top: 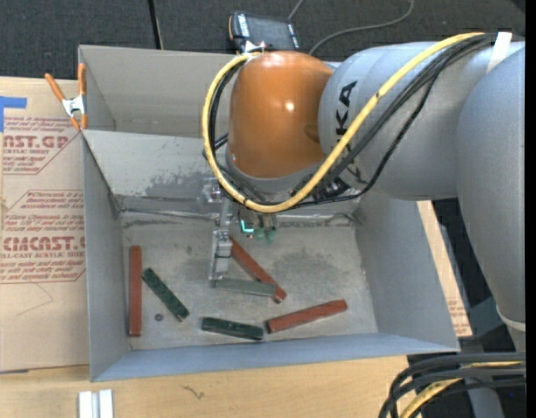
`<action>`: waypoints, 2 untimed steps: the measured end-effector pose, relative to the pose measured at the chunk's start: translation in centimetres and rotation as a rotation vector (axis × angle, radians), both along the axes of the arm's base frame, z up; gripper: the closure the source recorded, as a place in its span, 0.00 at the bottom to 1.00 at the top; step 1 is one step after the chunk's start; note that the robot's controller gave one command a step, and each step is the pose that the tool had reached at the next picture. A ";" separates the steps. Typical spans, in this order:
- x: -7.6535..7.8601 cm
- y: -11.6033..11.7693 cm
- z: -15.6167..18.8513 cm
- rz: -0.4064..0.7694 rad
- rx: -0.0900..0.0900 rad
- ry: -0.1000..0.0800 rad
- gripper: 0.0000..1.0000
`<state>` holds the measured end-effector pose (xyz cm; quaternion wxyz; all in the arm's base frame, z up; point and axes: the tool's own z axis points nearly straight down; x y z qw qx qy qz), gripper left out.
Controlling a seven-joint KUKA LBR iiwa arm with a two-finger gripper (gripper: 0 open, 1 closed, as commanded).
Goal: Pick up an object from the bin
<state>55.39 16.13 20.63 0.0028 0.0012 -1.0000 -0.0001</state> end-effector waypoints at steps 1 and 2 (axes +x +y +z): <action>2.3 -7.0 -13.9 0.223 0.000 -0.001 0.00; 2.7 -6.8 -13.2 0.224 0.002 -0.010 1.00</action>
Offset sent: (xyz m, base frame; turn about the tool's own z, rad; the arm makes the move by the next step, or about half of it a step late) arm 0.0242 -0.0693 -0.1363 -0.2249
